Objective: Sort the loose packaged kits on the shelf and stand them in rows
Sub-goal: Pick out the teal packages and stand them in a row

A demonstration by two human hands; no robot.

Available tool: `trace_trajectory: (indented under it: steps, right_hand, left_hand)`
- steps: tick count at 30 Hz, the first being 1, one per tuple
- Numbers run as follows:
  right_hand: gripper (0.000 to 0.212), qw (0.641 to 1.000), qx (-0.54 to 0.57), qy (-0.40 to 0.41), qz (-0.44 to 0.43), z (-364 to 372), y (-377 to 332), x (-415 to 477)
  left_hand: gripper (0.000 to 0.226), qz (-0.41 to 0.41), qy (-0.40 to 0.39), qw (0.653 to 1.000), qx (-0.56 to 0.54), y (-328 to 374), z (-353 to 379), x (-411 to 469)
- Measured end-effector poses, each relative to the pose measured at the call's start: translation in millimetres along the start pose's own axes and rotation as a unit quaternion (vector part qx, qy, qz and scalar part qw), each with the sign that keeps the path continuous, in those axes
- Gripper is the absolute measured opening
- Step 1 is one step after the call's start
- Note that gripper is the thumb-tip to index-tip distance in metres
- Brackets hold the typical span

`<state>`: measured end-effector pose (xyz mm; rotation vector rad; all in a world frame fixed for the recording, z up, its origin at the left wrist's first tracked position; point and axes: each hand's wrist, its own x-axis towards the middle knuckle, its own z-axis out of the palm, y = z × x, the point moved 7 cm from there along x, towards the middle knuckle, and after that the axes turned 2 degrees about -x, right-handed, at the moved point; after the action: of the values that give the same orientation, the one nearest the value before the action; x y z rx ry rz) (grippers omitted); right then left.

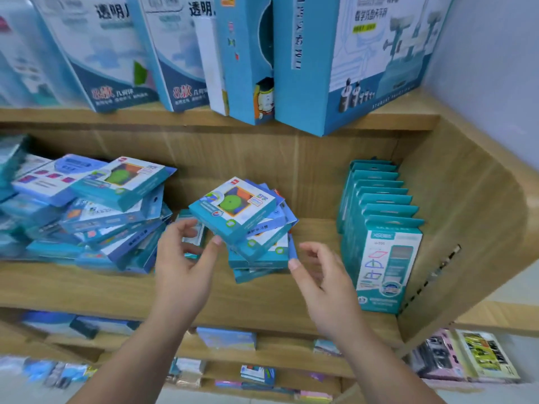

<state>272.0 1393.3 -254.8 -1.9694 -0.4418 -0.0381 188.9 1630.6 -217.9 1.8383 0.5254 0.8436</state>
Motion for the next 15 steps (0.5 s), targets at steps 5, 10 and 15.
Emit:
trace_trajectory:
  steps: [5, 10, 15]
  right_hand:
    - [0.065, 0.986, 0.098, -0.036, 0.133, 33, 5, 52]
    - [0.107, 0.964, 0.173, -0.058, 0.192, 69, 15, 77]
    - [0.100, 0.970, 0.125, 0.009, 0.207, 82, 18, 80]
  left_hand:
    - [0.067, 0.014, -0.117, 0.992, 0.042, -32, 10, 37]
    - [0.062, 0.024, -0.208, 0.978, 0.009, -51, 21, 49]
    - [0.055, 0.055, -0.231, 0.972, 0.002, -65, 9, 60]
